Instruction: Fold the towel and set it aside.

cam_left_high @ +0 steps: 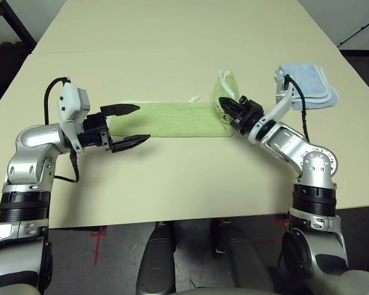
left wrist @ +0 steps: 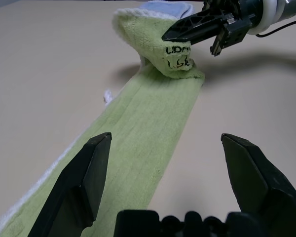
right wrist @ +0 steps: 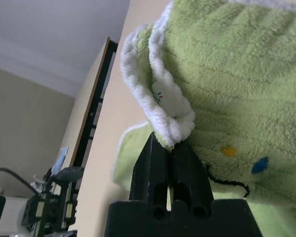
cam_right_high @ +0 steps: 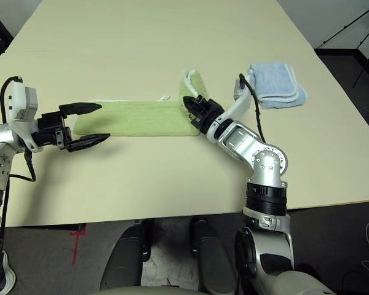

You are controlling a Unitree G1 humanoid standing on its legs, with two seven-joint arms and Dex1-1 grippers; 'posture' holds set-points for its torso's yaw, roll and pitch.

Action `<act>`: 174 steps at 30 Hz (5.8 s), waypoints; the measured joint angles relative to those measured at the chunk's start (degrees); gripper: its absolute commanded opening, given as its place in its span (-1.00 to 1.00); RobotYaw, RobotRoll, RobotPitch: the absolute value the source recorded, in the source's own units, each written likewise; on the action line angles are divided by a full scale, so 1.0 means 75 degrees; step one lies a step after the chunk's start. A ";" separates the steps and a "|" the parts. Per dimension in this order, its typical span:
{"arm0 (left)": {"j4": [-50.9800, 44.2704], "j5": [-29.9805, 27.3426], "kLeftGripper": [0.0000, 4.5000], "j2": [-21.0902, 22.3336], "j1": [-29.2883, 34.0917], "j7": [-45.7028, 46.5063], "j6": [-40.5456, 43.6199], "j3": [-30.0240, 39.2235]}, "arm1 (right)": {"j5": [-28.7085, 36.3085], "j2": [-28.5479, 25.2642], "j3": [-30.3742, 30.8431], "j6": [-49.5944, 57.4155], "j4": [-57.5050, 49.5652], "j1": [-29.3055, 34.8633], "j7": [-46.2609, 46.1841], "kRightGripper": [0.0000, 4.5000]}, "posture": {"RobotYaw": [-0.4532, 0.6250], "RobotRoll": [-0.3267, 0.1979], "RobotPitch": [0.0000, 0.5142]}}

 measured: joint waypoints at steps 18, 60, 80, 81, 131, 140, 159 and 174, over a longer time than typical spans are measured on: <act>-0.0002 0.0000 1.00 0.0000 0.0145 0.0059 -0.0141 0.0006 | 0.0043 0.0170 0.0507 0.0517 -0.0029 0.0406 0.0015 -0.98 | 0.24 0.25 -0.32; -0.0278 0.0001 1.00 -0.0011 0.0139 0.0285 -0.0154 0.0008 | -0.0495 0.0432 0.0669 0.0674 0.1035 -0.0288 0.0426 0.99 | 0.26 0.25 -0.33; -0.0163 0.0092 1.00 -0.0104 -0.0233 0.0345 -0.0144 -0.0123 | -0.0726 -0.0459 -0.0404 0.0306 0.1552 -0.1252 0.0492 0.99 | 0.22 0.25 -0.42; -0.0139 0.0100 1.00 -0.0108 -0.0244 0.0345 -0.0145 -0.0141 | -0.0841 -0.0459 -0.0394 0.0253 0.1685 -0.1237 0.0529 0.99 | 0.22 0.25 -0.43; -0.1410 -0.0517 1.00 -0.1369 0.0019 0.5174 0.4174 0.0931 | -0.5598 -0.4192 0.1849 -0.5449 -0.0764 0.3172 0.7512 0.99 | 0.23 0.25 -0.25; -0.1682 -0.0445 1.00 -0.0841 0.0528 0.5441 0.4468 0.1361 | -0.5996 -0.4134 0.1856 -0.6975 0.0270 0.3107 0.8252 0.99 | 0.28 0.25 -0.20; -0.2389 -0.1044 1.00 -0.1102 0.0659 0.6523 0.6794 0.1737 | -0.5526 -0.3980 0.1310 -0.6969 0.0114 0.3398 0.7917 0.99 | 0.25 0.25 -0.21; -0.2073 -0.1015 1.00 -0.1547 0.0384 0.6855 0.6998 0.1470 | -0.4955 -0.4290 0.0809 -0.5858 -0.1204 0.4408 0.7562 0.99 | 0.19 0.25 -0.21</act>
